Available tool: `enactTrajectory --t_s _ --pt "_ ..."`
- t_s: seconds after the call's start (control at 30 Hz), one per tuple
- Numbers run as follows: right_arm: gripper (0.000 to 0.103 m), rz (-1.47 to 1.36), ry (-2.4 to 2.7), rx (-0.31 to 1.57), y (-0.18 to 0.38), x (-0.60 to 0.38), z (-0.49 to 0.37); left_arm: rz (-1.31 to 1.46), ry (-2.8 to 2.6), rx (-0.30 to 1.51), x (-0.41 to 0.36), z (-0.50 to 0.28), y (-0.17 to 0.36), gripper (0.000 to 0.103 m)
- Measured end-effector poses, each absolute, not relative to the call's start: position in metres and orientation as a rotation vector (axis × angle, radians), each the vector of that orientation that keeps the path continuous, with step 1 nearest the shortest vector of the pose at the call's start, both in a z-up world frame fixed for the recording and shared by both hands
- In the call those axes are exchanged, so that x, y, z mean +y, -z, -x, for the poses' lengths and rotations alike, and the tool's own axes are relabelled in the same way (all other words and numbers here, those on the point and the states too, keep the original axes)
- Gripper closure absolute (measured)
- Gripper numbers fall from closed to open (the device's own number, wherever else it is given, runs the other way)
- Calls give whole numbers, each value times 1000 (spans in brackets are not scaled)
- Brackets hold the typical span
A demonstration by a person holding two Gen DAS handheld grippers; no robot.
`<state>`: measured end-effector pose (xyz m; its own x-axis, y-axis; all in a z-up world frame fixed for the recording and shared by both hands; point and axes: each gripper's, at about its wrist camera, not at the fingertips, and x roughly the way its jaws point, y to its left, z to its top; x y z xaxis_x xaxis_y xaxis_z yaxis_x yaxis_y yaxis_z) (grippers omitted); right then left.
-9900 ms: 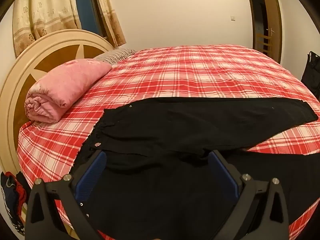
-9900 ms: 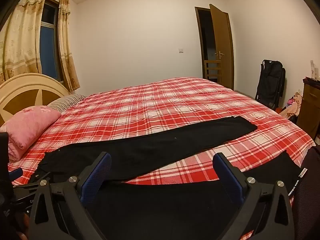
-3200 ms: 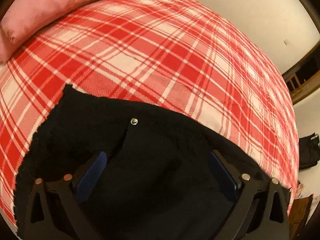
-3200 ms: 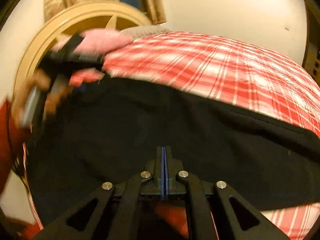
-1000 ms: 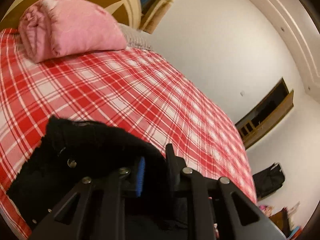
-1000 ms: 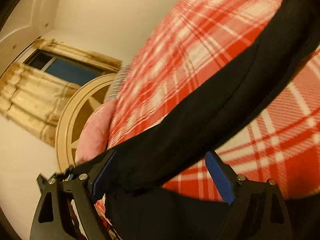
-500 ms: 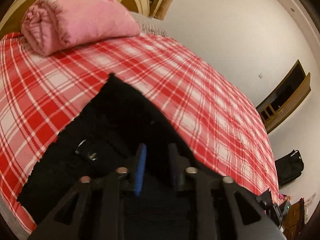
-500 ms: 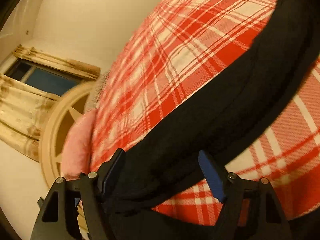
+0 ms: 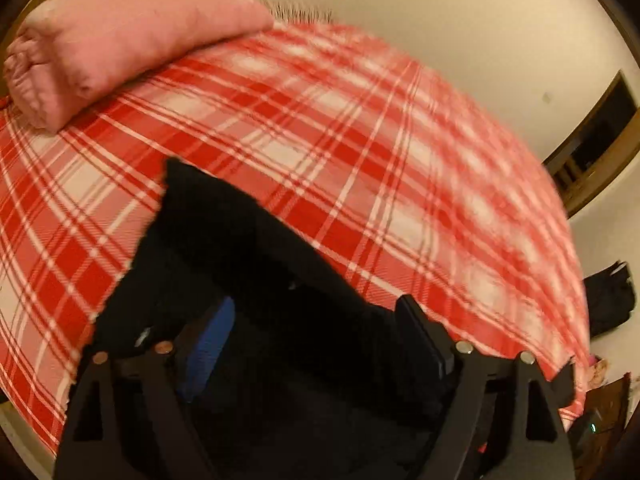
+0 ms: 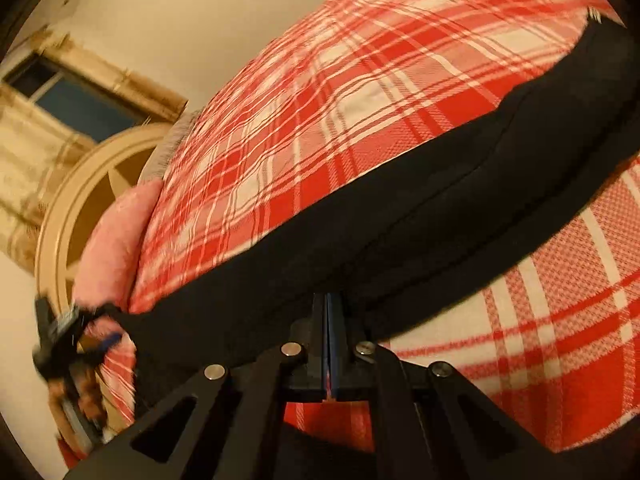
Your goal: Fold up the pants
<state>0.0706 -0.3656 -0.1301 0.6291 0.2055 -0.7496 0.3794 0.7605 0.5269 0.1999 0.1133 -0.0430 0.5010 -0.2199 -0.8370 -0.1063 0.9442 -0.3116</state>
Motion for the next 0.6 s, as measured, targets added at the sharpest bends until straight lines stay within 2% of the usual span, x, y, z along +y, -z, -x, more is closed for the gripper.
enactTrajectory --t_s 0.17,0.23,0.27,0.3,0.37,0.4,0.47,0.5,0.53,0.6 --pt "102 -672 81 904 127 -361 -63 398 12 1211 103 -223 72 20" --pt "102 -716 55 866 125 -366 -56 426 24 1229 99 -220 82 44" --pt "102 -764 29 829 122 -370 -51 447 49 1227 97 -218 85 75" --pt "102 -799 7 800 120 -372 -48 478 87 1228 97 -214 87 89" --pt "101 -854 -20 748 112 -372 -42 543 143 1161 103 -203 88 91" --pt "95 -871 -34 728 108 -371 -39 571 166 1119 106 -201 84 92" --pt "55 -918 -64 699 104 -368 -32 611 204 1051 111 -193 77 93" --pt "18 -954 -79 685 103 -366 -29 618 220 1030 111 -188 71 93" --pt "10 -1011 -103 648 103 -365 -23 626 237 1006 112 -183 64 93" --pt "10 -1105 -170 607 106 -361 -18 661 282 961 114 -170 45 93"
